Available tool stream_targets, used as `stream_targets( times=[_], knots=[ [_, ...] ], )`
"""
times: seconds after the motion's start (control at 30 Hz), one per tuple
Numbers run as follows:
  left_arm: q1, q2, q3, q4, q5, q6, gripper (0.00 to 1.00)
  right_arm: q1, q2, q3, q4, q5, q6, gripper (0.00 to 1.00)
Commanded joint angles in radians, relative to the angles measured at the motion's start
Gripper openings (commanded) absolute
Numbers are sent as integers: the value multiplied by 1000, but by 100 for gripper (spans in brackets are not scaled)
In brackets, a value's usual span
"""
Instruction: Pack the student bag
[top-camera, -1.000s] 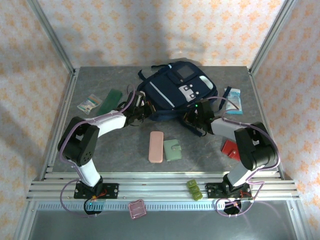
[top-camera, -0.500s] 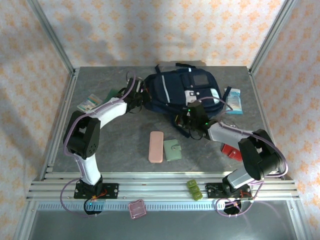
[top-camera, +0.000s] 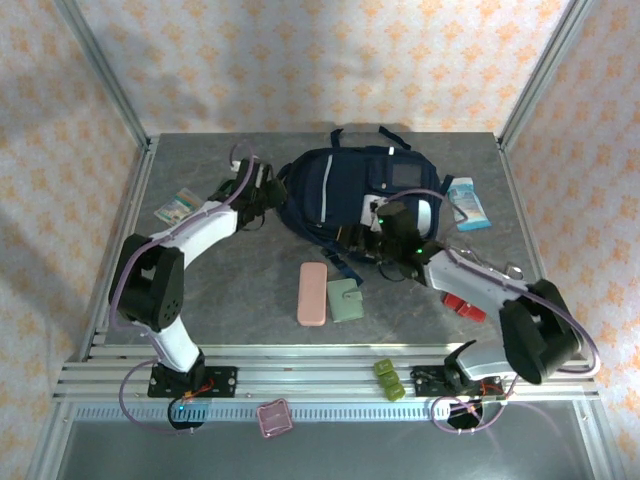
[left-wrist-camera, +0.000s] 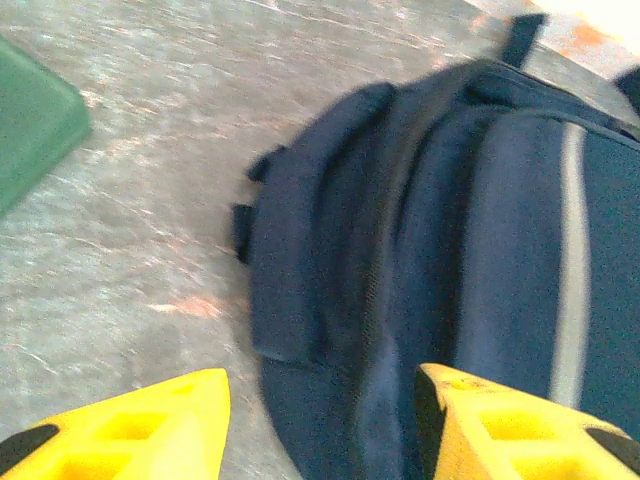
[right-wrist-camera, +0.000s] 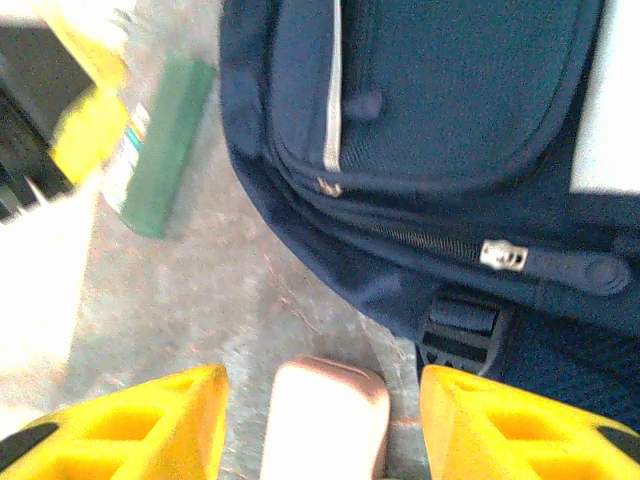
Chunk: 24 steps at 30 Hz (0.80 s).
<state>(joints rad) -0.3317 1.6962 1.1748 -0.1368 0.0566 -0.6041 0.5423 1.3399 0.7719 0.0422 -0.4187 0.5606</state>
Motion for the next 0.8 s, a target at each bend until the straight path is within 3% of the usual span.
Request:
stream_targets(
  times=[0.0,0.27,0.53,0.77],
  knots=[
    [-74,-24,-22,64,74,-26,52,-75,-33,-10,-33,-2,46,49],
    [-251,63,15,73,121,-15,54,-168,35,24,-79,34,122,40],
    [-343,144,54,59,168,-32,60,-230,67,-10,-119,63,128,23],
    [-395,265,169,-8,122,-58,68,-237,123,-88,-67,109,176,8]
  ],
)
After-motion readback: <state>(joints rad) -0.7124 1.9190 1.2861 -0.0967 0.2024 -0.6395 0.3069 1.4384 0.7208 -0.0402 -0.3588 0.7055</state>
